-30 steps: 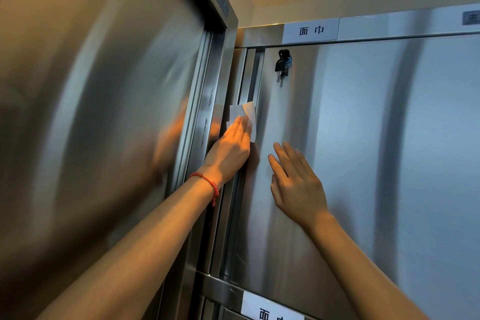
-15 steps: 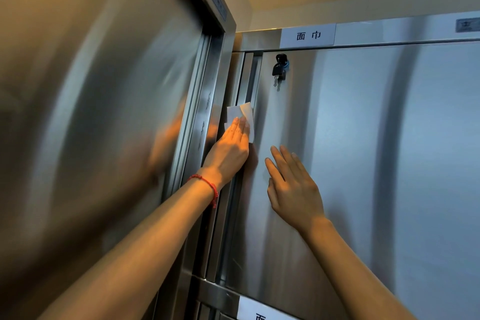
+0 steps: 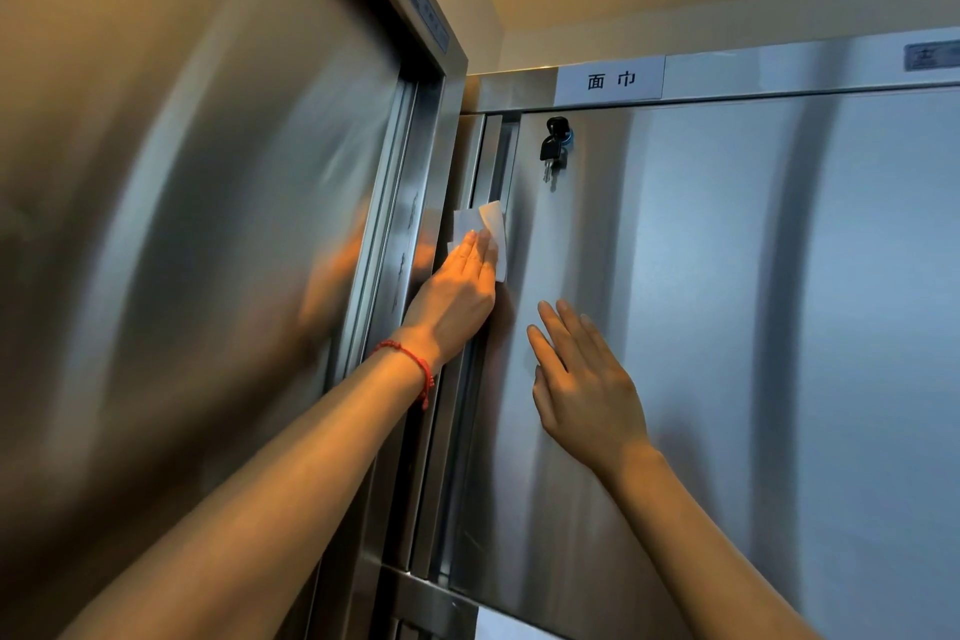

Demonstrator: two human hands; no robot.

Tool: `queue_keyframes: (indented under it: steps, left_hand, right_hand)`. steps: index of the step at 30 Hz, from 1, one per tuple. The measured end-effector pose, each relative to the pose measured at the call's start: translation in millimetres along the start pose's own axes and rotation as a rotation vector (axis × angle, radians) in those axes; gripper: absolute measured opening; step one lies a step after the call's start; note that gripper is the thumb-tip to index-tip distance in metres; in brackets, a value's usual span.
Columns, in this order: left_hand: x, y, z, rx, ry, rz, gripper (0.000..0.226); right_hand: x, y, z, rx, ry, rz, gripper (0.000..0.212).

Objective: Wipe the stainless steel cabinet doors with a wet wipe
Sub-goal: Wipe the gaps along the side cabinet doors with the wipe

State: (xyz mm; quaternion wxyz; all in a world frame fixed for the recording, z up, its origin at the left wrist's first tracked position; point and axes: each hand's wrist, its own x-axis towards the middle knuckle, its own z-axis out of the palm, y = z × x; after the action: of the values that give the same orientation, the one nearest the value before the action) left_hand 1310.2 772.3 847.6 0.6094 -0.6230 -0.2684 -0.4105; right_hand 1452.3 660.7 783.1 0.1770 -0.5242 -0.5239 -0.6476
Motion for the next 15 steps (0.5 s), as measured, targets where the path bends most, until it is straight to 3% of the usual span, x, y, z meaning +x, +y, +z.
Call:
queue_keyframes:
  steps: [4,15]
  left_hand:
    - [-6.6,3.1,-10.3,-0.045,-0.098,0.001,0.061]
    - [2.9,1.0,6.3,-0.039,-0.040,-0.017,0.049]
  right_hand:
    - [0.1,-0.5,0.8,0.000,0.001,-0.002,0.048]
    - [0.7,-0.9,0.2,-0.004,0.015,0.000,0.047]
